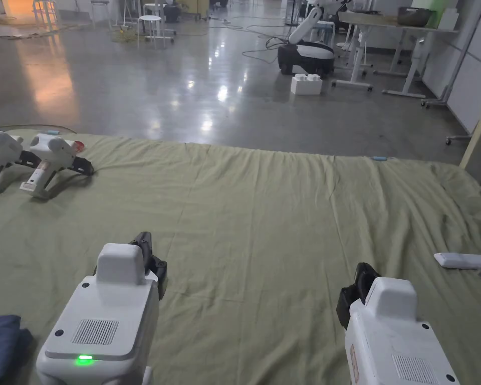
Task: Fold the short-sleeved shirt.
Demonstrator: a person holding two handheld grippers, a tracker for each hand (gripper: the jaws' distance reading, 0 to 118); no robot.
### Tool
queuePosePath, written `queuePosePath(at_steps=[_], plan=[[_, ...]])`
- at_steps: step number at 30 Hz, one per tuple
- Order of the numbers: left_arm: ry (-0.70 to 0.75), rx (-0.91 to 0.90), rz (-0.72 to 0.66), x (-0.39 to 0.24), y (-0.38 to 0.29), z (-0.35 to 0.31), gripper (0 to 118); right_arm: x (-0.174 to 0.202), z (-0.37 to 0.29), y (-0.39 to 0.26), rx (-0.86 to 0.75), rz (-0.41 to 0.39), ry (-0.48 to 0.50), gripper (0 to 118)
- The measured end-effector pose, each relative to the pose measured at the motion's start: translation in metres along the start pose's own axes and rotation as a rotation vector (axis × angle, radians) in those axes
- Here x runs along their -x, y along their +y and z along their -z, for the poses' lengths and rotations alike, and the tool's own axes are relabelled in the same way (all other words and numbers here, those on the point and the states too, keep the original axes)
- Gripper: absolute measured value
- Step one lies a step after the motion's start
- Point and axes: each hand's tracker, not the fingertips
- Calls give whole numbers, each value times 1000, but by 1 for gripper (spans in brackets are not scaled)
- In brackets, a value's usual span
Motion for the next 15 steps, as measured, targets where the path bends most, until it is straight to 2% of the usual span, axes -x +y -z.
queuePosePath(at_steps=[2, 5, 6, 7, 8, 9, 10, 12, 14, 15], plan=[[0, -14, -7, 2, 0, 0, 6, 0, 4, 3, -5, 8, 3, 0], [17, -16, -31, 6, 2, 2, 26, -2, 8, 4, 0, 19, 6, 3], [23, -15, -41, 8, 2, 2, 34, -1, 9, 4, -1, 16, 6, 10], [27, -15, -47, 9, 2, 2, 40, -1, 10, 4, 0, 7, -1, 25], [28, -16, -52, 11, 2, 2, 48, -1, 10, 4, -1, 1, -5, 47], [35, -15, -56, 11, 2, 2, 62, 0, 9, 3, -5, -8, -9, 77], [40, -14, -56, 11, 2, 2, 72, 0, 8, 3, -9, -14, -11, 87], [46, -9, -50, 12, 0, 1, 87, 1, 7, 2, -22, -25, -17, 88], [43, -12, -41, 13, -3, -1, 89, 1, 5, 2, -34, -30, -21, 88], [40, -11, -36, 13, -5, -1, 96, 1, 5, 2, -38, -31, -18, 88]])
